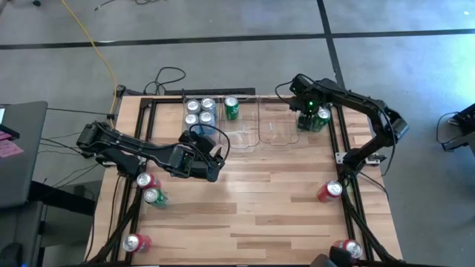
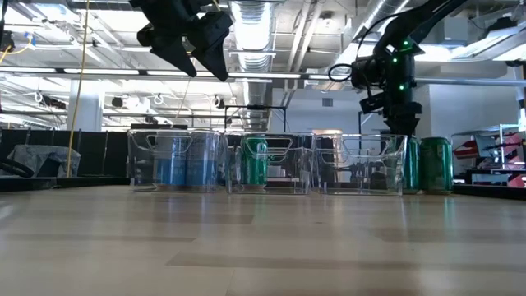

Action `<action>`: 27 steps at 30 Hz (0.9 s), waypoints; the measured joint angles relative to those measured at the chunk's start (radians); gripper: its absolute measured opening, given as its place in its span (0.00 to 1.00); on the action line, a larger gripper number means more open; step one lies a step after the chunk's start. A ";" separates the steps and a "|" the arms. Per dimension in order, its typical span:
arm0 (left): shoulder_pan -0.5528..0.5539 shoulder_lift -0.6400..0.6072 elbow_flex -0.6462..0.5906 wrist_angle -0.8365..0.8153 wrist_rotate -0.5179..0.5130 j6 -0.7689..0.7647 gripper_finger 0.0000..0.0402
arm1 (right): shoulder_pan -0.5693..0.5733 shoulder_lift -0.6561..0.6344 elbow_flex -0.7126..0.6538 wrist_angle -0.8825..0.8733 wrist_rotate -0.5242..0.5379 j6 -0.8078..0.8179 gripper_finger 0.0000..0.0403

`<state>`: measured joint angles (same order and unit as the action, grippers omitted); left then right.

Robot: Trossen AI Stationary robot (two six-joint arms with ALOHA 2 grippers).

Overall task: Sort soda cans
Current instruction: Put the green soda can into the middle transparent bin

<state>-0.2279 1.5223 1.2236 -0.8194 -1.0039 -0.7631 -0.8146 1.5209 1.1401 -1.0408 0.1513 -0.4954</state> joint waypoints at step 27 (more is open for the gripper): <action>-0.025 -0.071 -0.002 -0.106 -0.018 -0.061 0.97 | 0.252 -0.107 0.360 -0.146 0.170 0.019 0.70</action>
<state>-0.2530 1.4516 1.2221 -0.9257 -1.0220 -0.8244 -0.5627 1.4135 1.5002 -1.1864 0.3212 -0.4767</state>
